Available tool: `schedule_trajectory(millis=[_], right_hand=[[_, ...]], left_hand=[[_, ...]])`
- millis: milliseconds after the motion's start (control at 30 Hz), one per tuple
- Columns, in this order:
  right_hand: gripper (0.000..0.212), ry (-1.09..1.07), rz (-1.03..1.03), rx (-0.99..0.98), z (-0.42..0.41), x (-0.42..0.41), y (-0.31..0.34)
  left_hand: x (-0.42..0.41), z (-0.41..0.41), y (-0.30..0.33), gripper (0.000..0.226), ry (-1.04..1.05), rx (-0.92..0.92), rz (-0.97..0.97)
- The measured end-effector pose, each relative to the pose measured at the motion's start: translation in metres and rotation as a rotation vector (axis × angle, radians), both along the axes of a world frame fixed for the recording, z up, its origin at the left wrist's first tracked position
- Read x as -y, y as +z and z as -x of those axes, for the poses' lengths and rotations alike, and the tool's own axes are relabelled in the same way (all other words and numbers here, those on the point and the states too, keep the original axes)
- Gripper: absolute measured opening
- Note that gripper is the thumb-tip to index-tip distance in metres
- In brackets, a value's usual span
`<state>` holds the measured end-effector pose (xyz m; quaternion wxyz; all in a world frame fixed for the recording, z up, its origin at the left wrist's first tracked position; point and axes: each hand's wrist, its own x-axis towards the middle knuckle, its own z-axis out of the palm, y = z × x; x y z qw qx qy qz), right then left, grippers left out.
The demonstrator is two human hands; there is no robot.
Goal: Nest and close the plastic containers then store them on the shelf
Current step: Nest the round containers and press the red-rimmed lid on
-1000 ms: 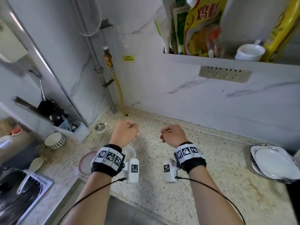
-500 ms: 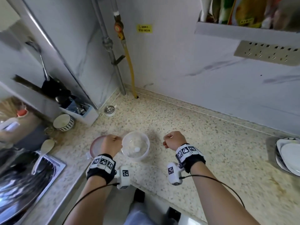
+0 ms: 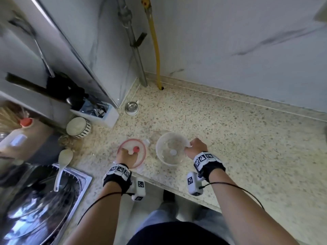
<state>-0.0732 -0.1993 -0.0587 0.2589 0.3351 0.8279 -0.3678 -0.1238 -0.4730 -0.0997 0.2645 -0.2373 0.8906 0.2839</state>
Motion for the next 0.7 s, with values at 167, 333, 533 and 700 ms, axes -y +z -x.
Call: schedule_trajectory(millis=[167, 333, 533, 700], right_hand=[[0.014, -0.067, -0.058, -0.013, -0.006, 0.005, -0.018], [0.017, -0.175, -0.146, -0.054, -0.02, -0.012, -0.021], [0.017, -0.346, -0.187, -0.044, -0.044, -0.039, -0.023], [0.029, -0.386, -0.142, -0.048, -0.051, -0.044, -0.02]], left_hand=[[0.017, 0.015, -0.017, 0.107, -0.056, 0.129, 0.076], [0.014, 0.019, -0.027, 0.125, -0.09, 0.208, 0.203], [0.003, 0.021, -0.032, 0.136, -0.14, 0.241, 0.325], [-0.008, 0.022, -0.03, 0.144, -0.173, 0.241, 0.346]])
